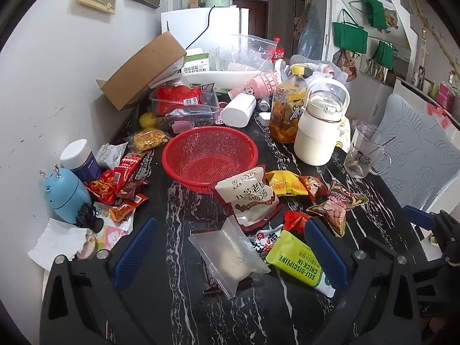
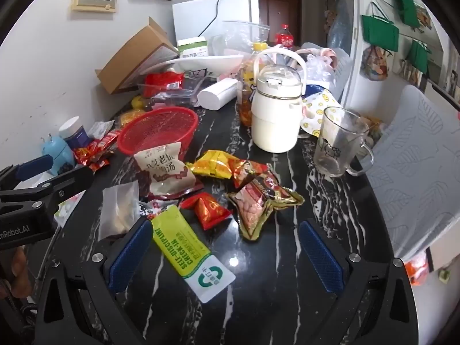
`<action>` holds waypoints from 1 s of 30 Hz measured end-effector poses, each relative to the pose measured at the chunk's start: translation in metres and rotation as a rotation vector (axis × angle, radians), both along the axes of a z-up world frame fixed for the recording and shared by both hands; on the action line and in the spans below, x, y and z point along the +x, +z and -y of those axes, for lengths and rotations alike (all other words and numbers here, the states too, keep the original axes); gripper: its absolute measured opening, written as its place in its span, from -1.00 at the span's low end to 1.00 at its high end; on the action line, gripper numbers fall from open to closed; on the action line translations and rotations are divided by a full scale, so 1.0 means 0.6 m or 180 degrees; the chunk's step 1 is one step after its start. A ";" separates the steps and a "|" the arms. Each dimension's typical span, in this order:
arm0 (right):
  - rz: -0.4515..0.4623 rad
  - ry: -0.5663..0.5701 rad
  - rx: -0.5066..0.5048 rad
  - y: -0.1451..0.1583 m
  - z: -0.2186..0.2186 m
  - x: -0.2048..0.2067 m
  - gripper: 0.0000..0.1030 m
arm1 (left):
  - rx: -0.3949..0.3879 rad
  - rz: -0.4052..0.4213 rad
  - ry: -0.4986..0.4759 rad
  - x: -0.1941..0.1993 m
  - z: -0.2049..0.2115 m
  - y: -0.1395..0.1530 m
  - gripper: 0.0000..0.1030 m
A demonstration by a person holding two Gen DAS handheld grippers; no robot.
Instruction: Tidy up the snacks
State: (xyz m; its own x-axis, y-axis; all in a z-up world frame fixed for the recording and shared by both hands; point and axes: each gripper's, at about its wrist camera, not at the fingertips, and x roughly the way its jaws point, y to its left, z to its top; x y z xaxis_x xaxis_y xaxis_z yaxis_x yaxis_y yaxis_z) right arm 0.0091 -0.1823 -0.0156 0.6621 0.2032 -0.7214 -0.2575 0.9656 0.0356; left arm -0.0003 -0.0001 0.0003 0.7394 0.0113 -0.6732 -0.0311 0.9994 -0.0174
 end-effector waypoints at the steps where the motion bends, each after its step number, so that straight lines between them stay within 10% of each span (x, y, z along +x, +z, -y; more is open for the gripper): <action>1: -0.0003 -0.0015 -0.0004 0.001 0.000 0.000 1.00 | -0.0010 0.0002 -0.0003 0.000 0.000 0.000 1.00; 30: 0.0098 -0.0093 -0.0035 0.016 0.007 0.005 1.00 | -0.0082 0.0030 -0.0087 -0.006 -0.001 0.003 1.00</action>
